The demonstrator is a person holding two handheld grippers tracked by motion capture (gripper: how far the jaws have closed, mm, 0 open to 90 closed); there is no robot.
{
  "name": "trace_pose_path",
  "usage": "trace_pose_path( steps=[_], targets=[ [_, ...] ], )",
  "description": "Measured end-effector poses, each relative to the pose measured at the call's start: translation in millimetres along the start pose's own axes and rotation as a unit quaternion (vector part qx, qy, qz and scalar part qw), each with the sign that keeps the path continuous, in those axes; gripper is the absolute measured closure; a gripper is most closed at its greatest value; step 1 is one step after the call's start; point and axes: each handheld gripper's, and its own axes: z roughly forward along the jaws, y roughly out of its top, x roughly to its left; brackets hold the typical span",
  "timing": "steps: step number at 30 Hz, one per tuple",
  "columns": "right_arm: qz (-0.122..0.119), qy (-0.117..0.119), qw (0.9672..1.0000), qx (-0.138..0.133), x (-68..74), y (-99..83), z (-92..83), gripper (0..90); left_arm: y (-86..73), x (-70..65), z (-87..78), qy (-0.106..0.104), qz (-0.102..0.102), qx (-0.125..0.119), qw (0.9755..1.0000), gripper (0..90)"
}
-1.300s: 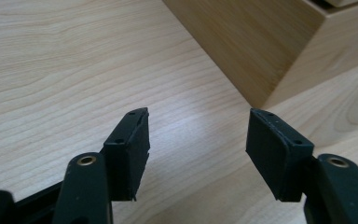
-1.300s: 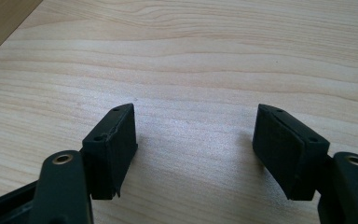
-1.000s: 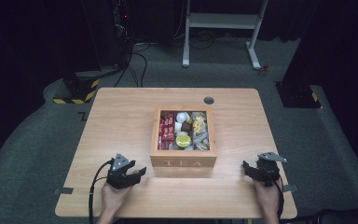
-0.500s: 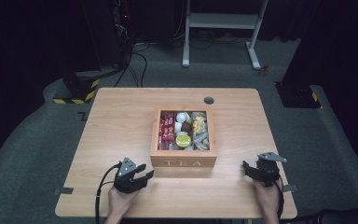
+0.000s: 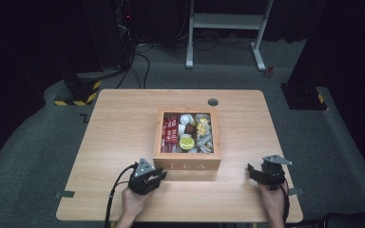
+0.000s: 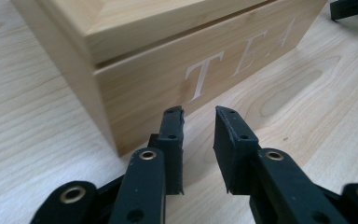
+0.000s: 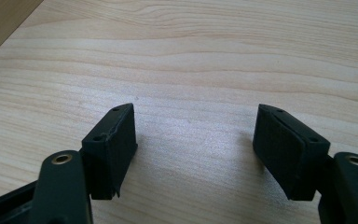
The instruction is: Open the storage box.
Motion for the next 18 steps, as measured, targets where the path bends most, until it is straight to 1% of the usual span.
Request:
trace_pose_path(
  steps=[1, 2, 3, 6, 9, 12, 14, 15, 18],
  targets=[
    [0.000, 0.000, 1.0000, 0.000, 0.0, 0.0, 0.0, 30.1, 1.5, -0.9, 2.1, 0.001, 0.005, 0.003, 1.0000, 73.5],
    [0.000, 0.000, 1.0000, 0.000, 0.0, -0.1, -0.1, 30.1, 4.4, -3.3, 7.0, 0.001, 0.017, 0.010, 0.9998, 74.5],
    [0.000, 0.000, 1.0000, 0.000, 0.0, -0.1, -0.1, 30.1, 5.6, -5.0, 9.3, 0.003, 0.022, 0.012, 0.9997, 75.0],
    [0.000, 0.000, 1.0000, 0.000, 0.0, -0.1, -0.1, 30.1, 8.0, -7.0, 12.7, 0.004, 0.023, 0.013, 0.9996, 77.4],
    [-0.001, 0.000, 1.0000, 0.000, 0.0, -0.1, -0.1, 30.0, 13.5, -9.5, 16.1, 0.010, 0.024, 0.007, 0.9996, 79.8],
    [0.000, 0.000, 1.0000, 0.000, 0.1, -0.1, -0.1, 30.1, 16.4, -10.4, 18.2, 0.011, 0.025, 0.007, 0.9996, 80.9],
    [-0.001, 0.000, 1.0000, 0.000, 0.1, -0.1, -0.1, 30.1, 21.1, -12.3, 19.9, 0.015, 0.030, 0.005, 0.9994, 81.7],
    [-0.001, 0.000, 1.0000, 0.000, 0.2, -0.2, -0.1, 30.0, 22.0, -13.1, 20.0, 0.012, 0.029, 0.003, 0.9995, 82.3],
    [0.000, 0.001, 1.0000, 0.000, 0.1, -0.1, -0.2, 30.0, 23.2, -14.5, 20.4, 0.016, 0.034, 0.002, 0.9993, 83.4]
  ],
)
